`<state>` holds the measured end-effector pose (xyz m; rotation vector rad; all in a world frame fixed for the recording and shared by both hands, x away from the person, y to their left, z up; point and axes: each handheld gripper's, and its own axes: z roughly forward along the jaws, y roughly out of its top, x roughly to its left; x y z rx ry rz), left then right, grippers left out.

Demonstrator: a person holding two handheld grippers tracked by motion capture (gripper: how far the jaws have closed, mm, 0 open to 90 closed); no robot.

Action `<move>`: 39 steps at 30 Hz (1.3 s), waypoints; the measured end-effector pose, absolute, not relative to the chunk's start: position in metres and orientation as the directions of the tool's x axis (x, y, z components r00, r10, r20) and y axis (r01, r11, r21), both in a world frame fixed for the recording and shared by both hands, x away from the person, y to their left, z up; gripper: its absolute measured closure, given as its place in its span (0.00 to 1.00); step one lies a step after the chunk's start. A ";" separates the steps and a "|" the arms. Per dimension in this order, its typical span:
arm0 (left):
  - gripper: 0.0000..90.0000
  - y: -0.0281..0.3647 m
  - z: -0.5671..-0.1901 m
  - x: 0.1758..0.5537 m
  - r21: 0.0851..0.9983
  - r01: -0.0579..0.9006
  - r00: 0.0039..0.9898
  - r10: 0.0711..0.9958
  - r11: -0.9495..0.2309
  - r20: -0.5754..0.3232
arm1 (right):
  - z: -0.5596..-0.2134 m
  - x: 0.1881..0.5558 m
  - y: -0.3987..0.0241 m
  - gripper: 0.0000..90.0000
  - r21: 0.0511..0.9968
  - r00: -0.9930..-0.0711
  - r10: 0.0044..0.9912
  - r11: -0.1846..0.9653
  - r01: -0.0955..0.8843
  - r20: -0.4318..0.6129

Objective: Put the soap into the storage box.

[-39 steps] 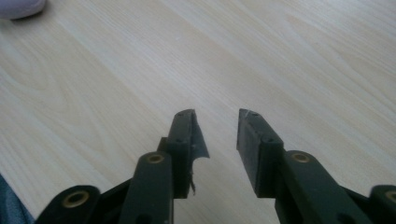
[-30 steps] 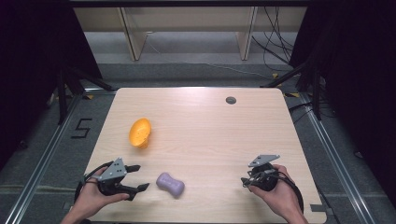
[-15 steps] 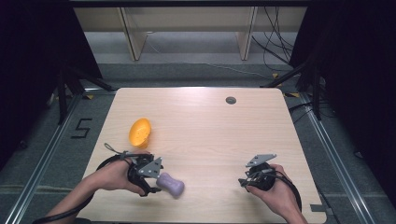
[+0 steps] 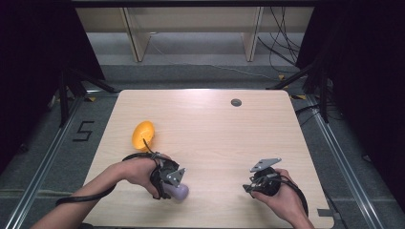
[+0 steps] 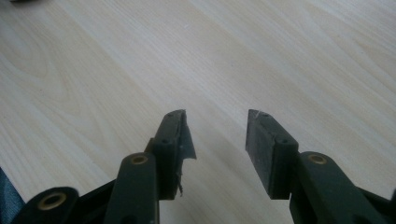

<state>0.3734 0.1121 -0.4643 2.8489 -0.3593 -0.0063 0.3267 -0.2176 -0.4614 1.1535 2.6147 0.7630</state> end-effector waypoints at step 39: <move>0.53 0.107 -0.468 0.379 0.163 0.161 0.985 0.147 -0.973 -0.091 | -0.465 0.325 -0.216 0.63 0.494 -0.672 0.737 0.559 0.666 0.071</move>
